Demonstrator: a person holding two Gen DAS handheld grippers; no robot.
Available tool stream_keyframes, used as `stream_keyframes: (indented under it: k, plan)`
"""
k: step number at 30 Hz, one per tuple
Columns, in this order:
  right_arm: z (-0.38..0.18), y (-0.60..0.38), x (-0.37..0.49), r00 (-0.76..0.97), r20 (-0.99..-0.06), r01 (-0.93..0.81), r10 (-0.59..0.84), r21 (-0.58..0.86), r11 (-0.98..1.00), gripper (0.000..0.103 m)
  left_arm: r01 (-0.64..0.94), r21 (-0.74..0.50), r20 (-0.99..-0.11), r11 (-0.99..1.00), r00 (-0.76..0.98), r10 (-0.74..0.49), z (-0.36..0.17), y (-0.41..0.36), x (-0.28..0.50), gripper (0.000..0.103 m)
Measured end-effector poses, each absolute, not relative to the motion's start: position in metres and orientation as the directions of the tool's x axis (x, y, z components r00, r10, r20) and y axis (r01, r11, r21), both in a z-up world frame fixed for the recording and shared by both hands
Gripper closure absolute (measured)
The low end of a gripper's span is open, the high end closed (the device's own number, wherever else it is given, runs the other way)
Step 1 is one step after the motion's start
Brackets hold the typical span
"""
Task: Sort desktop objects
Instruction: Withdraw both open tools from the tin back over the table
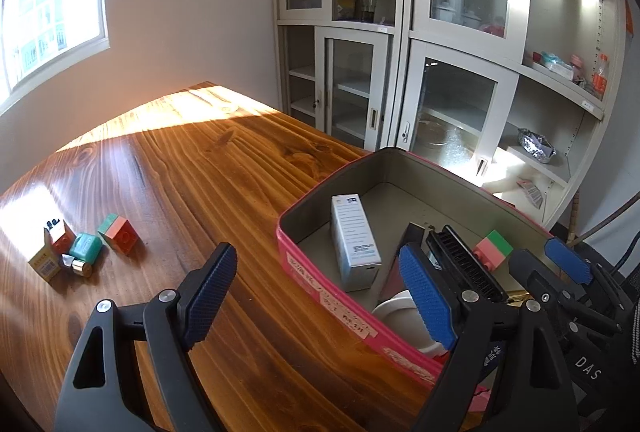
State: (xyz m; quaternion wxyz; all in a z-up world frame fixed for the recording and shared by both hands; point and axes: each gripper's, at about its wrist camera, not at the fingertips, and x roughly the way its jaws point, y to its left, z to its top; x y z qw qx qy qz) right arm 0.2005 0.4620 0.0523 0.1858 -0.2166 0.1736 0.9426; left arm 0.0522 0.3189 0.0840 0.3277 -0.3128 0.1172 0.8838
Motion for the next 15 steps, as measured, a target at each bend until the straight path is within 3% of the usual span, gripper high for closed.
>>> stream_keyframes:
  k: [15]
  plan:
    - [0.062, 0.423, 0.185, -0.849, -0.473, -0.364, 0.235, 0.203, -0.909, 0.023, -0.560, 0.002, -0.644, -0.828, -0.635, 0.428, 0.081, 0.272, 0.031, 0.016]
